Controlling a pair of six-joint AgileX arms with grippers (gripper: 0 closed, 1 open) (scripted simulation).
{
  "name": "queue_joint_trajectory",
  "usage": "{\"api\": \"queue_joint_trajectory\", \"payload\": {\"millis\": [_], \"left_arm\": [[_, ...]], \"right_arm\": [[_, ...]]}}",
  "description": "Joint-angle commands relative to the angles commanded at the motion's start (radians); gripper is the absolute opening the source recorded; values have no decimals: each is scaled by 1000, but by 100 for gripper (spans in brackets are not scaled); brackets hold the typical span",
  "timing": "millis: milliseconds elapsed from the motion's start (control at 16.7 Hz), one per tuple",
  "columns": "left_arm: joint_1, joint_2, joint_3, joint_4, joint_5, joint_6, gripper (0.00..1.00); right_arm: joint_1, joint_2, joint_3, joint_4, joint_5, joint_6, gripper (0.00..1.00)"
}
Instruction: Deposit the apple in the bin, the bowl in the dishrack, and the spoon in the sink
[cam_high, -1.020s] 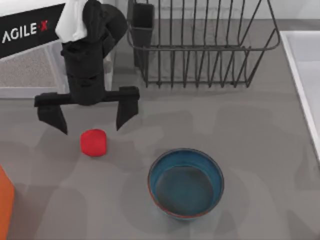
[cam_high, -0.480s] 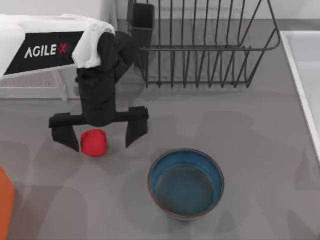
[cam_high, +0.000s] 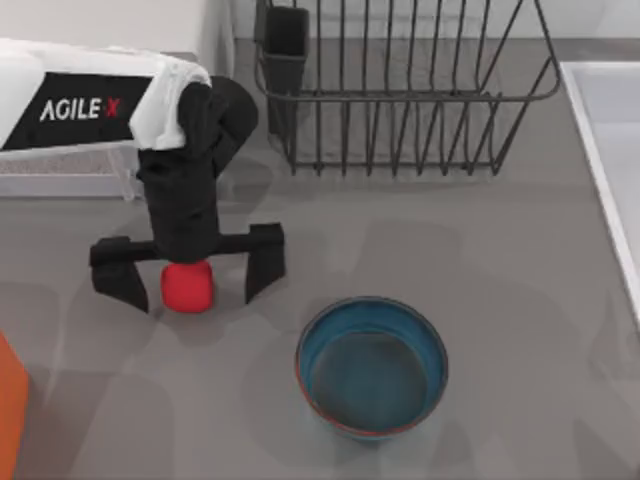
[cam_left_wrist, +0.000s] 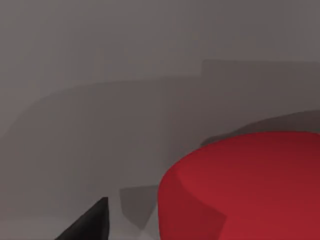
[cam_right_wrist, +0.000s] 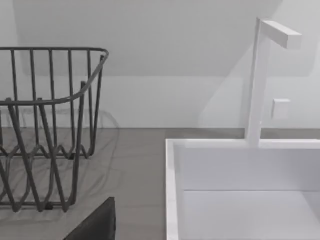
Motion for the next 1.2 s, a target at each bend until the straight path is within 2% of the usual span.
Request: {"api": "queue_joint_trajectory", "payload": {"millis": [780, 1200], "left_arm": [[0, 0, 0, 0, 0, 0, 2], [0, 0, 0, 0, 0, 0, 0]], "right_arm": [[0, 0, 0, 0, 0, 0, 100], [0, 0, 0, 0, 0, 0, 100]]}}
